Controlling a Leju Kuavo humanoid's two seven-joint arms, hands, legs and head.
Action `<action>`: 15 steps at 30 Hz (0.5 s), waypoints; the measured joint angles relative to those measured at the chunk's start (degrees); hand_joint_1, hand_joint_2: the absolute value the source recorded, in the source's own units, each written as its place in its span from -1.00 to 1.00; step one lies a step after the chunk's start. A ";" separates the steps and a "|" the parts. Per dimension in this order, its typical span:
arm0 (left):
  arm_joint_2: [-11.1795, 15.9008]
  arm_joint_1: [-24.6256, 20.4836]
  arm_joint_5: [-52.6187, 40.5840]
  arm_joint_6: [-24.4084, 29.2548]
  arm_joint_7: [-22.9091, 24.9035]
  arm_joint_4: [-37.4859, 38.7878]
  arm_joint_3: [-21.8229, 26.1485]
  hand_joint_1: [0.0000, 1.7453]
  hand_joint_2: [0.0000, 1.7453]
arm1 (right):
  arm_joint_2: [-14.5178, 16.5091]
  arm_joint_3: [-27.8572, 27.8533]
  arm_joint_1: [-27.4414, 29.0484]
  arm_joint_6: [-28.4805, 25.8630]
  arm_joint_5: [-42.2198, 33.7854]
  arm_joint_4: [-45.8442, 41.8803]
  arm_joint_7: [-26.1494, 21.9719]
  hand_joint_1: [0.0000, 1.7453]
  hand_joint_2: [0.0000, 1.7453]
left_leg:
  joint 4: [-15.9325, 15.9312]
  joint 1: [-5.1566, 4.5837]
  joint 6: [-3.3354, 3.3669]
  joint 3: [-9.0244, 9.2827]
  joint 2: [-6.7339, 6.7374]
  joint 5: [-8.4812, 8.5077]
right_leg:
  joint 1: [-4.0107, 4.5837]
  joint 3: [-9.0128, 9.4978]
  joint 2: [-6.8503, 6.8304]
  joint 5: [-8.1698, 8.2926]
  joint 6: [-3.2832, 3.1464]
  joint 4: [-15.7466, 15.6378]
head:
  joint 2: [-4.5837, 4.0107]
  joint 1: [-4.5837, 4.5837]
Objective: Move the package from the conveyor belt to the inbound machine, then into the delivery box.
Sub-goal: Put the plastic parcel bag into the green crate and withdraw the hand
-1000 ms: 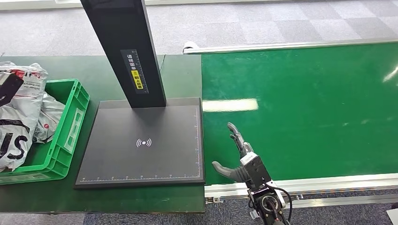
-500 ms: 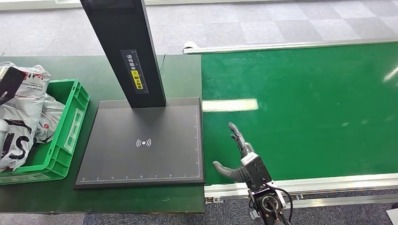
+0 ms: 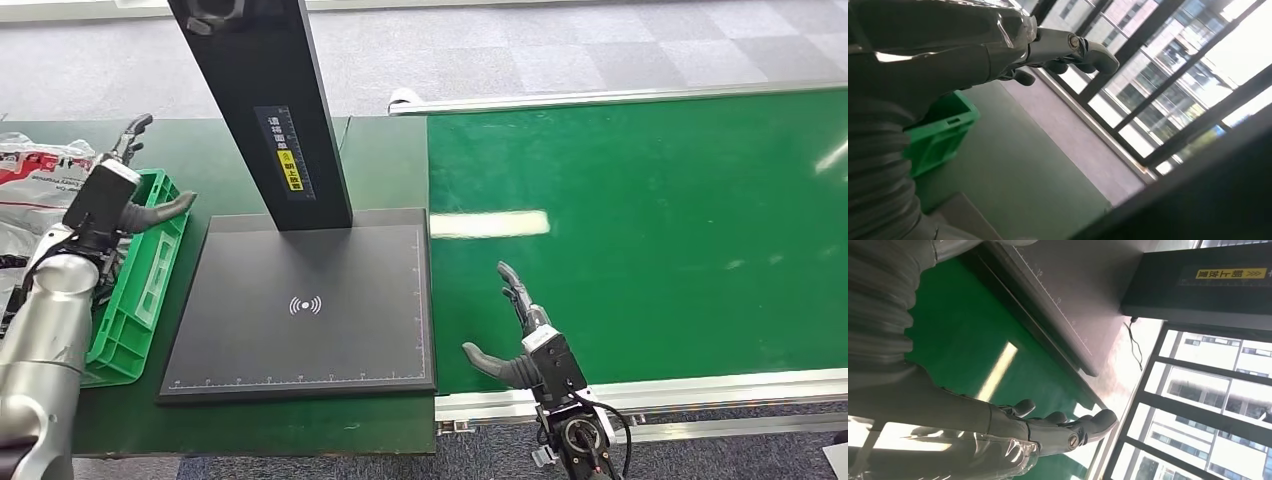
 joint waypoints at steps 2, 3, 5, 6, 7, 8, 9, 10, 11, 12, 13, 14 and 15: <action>-0.22 1.78 1.00 -0.44 -0.06 -3.17 -1.32 -1.00 1.00 | -0.08 -0.27 0.00 0.08 0.00 0.01 -0.02 -1.00 1.00 | 0.00 0.01 0.00 0.00 0.01 0.00 | 0.01 -0.01 0.00 0.00 0.00 0.00 | 0.00 -0.01; -0.27 2.53 1.70 -1.04 -0.30 -4.51 -1.87 -1.00 1.00 | -0.11 -0.34 0.00 0.08 0.00 0.02 -0.03 -1.00 1.00 | 0.00 0.01 0.00 0.00 0.00 0.00 | 0.01 -0.01 0.00 -0.01 0.00 0.00 | 0.00 -0.01; -0.51 4.52 4.08 -3.06 -1.32 -7.45 -2.86 -1.00 1.00 | -0.19 -0.38 0.02 0.08 0.00 0.02 -0.05 -1.00 1.00 | 0.00 0.01 0.00 0.02 0.00 0.00 | 0.01 0.00 0.00 -0.01 -0.01 0.00 | 0.00 -0.01; -0.81 5.94 5.73 -4.24 -1.92 -9.20 -3.37 -1.00 1.00 | -0.23 -0.39 0.07 0.08 0.00 0.02 -0.05 -1.00 1.00 | 0.00 0.01 0.00 0.03 0.01 0.00 | 0.01 0.00 0.00 -0.01 -0.01 0.00 | 0.00 -0.01; -1.36 7.75 7.57 -5.25 -2.44 -11.21 -3.98 -1.00 1.00 | -0.27 -0.41 0.16 0.08 0.00 0.02 -0.06 -1.00 1.00 | 0.00 0.00 0.00 0.04 0.01 -0.01 | 0.00 0.01 0.01 -0.01 0.00 0.00 | 0.00 -0.02; -2.15 9.79 9.35 -6.02 -2.87 -13.20 -4.66 -1.00 1.00 | -0.31 -0.44 0.32 0.09 0.00 0.02 -0.06 -1.00 1.00 | 0.00 -0.02 0.01 0.04 0.01 -0.01 | -0.02 0.01 0.01 -0.01 0.00 -0.01 | 0.00 -0.01; -3.15 12.17 11.08 -6.73 -3.37 -15.30 -5.51 -1.00 1.00 | -0.34 -0.45 0.55 0.10 0.00 0.02 -0.07 -1.00 1.00 | 0.00 -0.05 0.02 0.04 0.01 -0.02 | -0.04 0.02 0.01 -0.01 0.00 -0.01 | 0.00 -0.01; -4.29 14.69 12.66 -7.47 -3.99 -17.32 -6.45 -1.00 1.00 | -0.37 -0.46 0.84 0.11 -0.01 0.02 -0.07 -1.00 1.00 | 0.00 -0.08 0.04 0.04 0.01 -0.04 | -0.07 0.01 0.01 -0.02 0.01 -0.02 | 0.00 0.00; -5.42 17.12 14.00 -8.28 -4.67 -19.03 -7.38 -1.00 1.00 | -0.39 -0.46 1.15 0.14 -0.01 0.01 -0.08 -1.00 1.00 | 0.00 -0.10 0.05 0.03 0.01 -0.06 | -0.08 0.01 0.01 -0.02 0.01 -0.02 | 0.00 0.01; -6.50 19.41 15.31 -9.20 -5.33 -20.59 -8.34 -1.00 1.00 | -0.43 -0.46 1.46 0.15 -0.02 0.00 -0.08 -1.00 1.00 | 0.00 -0.11 0.06 0.02 0.01 -0.08 | -0.09 0.01 0.00 -0.03 0.02 -0.03 | 0.00 0.01; -7.52 21.31 16.52 -10.07 -5.86 -21.84 -9.18 -1.00 1.00 | -0.48 -0.46 1.73 0.16 -0.07 -0.02 -0.08 -1.00 1.00 | 0.00 -0.12 0.07 0.02 0.01 -0.09 | -0.10 0.01 0.00 -0.03 0.03 -0.04 | 0.00 0.01; -8.48 22.92 17.78 -10.91 -6.24 -22.82 -9.94 -1.00 1.00 | -0.51 -0.46 1.96 0.18 -0.14 -0.03 -0.04 -1.00 1.00 | 0.00 -0.13 0.08 0.01 0.01 -0.11 | -0.11 0.01 0.00 -0.03 0.03 -0.05 | 0.00 0.01; -9.43 24.34 19.23 -11.76 -6.52 -23.68 -10.61 -1.00 1.00 | -0.53 -0.46 2.17 0.23 -0.24 -0.04 0.05 -1.00 1.00 | 0.00 -0.13 0.08 0.01 0.01 -0.12 | -0.11 0.01 0.00 -0.04 0.04 -0.05 | 0.00 0.00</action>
